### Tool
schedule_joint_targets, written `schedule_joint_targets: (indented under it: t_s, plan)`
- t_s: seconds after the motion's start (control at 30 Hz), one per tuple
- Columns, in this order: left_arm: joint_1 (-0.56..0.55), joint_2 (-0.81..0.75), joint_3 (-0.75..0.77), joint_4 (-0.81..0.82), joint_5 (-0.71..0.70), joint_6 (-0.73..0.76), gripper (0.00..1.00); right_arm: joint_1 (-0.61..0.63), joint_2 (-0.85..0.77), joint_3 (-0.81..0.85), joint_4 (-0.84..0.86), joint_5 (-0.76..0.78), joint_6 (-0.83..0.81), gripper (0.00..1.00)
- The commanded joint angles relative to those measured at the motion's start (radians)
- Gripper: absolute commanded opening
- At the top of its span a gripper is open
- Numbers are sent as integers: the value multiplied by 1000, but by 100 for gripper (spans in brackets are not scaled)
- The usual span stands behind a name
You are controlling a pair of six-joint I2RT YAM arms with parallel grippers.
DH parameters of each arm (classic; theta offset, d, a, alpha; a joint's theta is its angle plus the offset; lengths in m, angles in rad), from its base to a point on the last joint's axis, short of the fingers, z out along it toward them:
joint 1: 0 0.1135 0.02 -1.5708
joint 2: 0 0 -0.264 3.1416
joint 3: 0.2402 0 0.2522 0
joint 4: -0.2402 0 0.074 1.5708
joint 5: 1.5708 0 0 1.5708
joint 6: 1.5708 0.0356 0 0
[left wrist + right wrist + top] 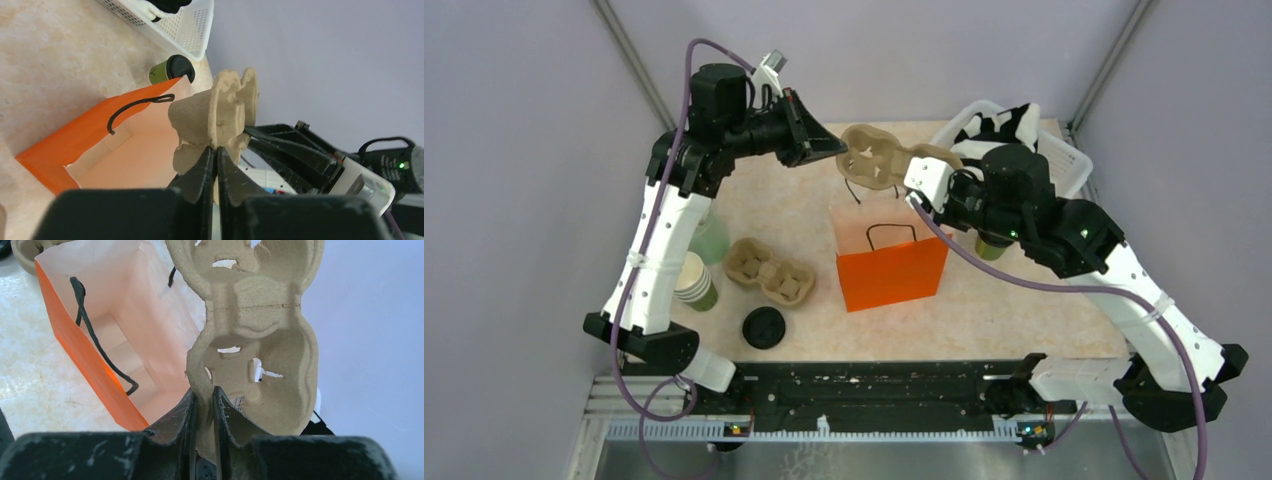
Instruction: Pack the takeout coffee
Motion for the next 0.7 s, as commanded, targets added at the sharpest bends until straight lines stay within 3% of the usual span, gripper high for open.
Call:
schedule_joint_targets:
  t_s: [0.0,0.13,0.37,0.53,0.67]
  plan:
    - [2,-26,-9,26,11,4,1,16,3,38,37,48,14,0]
    - [3,-35,-11,39,-35,-5,0,18,8,61,37,135,163,48]
    - [30,-119,-154,227,-27,-102,0,16,-93,70,68,225,701,90]
    - [55,-134,-159,260,-1,-123,0,-16,-107,89,75,201,1089,94]
    - [64,-160,-177,268,0,-134,0,-255,-50,119,87,-93,1347,91]
